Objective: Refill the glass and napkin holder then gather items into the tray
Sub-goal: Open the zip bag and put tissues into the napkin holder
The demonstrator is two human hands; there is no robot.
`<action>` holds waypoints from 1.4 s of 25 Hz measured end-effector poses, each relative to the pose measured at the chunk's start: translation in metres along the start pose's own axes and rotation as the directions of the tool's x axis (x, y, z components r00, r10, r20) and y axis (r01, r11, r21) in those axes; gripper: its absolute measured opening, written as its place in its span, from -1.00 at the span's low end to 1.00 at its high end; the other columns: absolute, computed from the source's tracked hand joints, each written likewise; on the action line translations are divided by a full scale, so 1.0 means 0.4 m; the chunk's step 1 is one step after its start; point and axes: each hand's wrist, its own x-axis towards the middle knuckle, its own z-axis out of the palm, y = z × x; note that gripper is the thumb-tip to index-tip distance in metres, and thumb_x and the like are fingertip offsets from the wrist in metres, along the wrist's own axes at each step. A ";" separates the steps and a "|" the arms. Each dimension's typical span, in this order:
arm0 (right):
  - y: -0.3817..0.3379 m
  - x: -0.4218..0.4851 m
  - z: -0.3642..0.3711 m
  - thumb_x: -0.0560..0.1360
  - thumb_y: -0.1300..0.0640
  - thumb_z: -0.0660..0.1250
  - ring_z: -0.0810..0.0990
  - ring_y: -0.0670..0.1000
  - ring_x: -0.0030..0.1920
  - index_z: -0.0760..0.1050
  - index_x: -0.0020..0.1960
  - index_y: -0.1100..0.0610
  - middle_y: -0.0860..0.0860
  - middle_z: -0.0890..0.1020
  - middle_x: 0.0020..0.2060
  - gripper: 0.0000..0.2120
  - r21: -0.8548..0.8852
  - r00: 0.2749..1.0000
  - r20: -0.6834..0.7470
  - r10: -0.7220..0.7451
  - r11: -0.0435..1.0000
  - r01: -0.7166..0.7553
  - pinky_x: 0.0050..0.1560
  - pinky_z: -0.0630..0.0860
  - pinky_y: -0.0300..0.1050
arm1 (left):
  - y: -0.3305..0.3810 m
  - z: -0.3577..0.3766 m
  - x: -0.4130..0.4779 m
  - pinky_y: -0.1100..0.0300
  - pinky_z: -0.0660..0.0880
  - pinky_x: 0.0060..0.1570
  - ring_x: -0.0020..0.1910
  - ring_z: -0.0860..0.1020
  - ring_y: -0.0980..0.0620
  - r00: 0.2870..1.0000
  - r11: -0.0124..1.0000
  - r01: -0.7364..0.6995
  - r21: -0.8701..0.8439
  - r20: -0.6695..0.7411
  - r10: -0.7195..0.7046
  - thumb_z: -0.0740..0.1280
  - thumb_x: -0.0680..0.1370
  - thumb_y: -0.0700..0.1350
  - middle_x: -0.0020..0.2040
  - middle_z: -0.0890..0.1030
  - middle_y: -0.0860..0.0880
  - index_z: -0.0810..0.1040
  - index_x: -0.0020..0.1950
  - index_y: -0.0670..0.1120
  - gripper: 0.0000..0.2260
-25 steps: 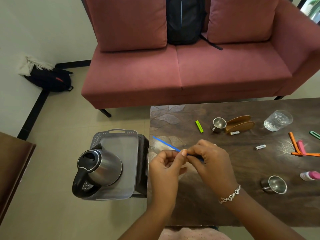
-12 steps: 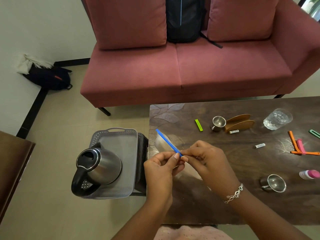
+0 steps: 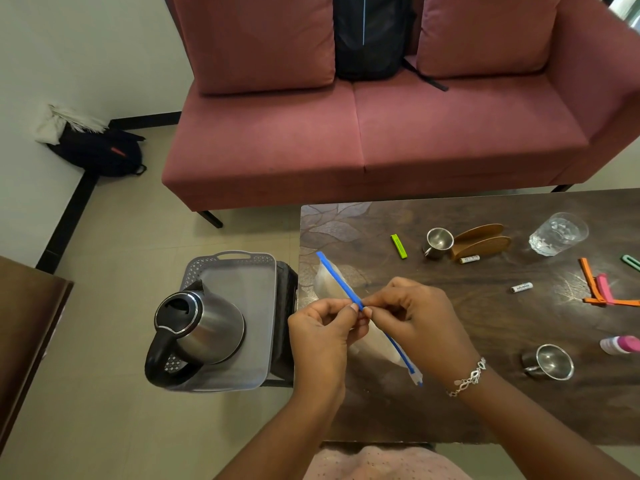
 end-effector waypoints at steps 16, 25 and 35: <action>-0.003 0.004 0.003 0.41 0.22 0.35 0.56 -0.04 -0.36 0.64 -0.20 0.12 -0.04 0.62 -0.37 -0.90 -0.088 0.996 -0.093 -0.011 0.996 0.003 -0.31 0.52 -0.09 | -0.002 -0.024 0.009 0.06 0.58 -0.28 -0.41 0.57 0.02 0.994 0.958 -0.107 0.265 0.023 0.105 0.35 0.33 -0.23 -0.42 0.59 -0.14 0.53 -0.33 -0.23 -0.93; 0.040 0.021 -0.014 0.31 0.34 0.42 0.55 0.06 -0.42 0.61 -0.25 0.18 0.04 0.59 -0.41 -0.91 -0.249 0.965 -0.258 -0.040 0.968 -0.026 -0.41 0.51 0.00 | 0.006 -0.067 0.028 -0.24 0.55 -0.24 -0.32 0.56 -0.30 0.975 0.832 -0.143 0.536 -0.066 0.211 0.22 0.24 -0.04 -0.40 0.55 -0.24 0.43 -0.36 -0.14 -0.83; 0.024 0.027 -0.019 0.32 0.39 0.36 0.53 0.01 -0.36 0.49 -0.19 0.11 -0.06 0.56 -0.32 -0.79 -0.228 0.977 -0.149 -0.149 0.967 0.113 -0.36 0.51 -0.03 | -0.005 -0.055 0.021 -0.06 0.51 -0.17 -0.31 0.50 -0.06 0.968 0.665 -0.184 0.724 0.017 0.249 0.32 0.42 -0.14 -0.38 0.48 0.05 0.43 -0.27 -0.07 -0.91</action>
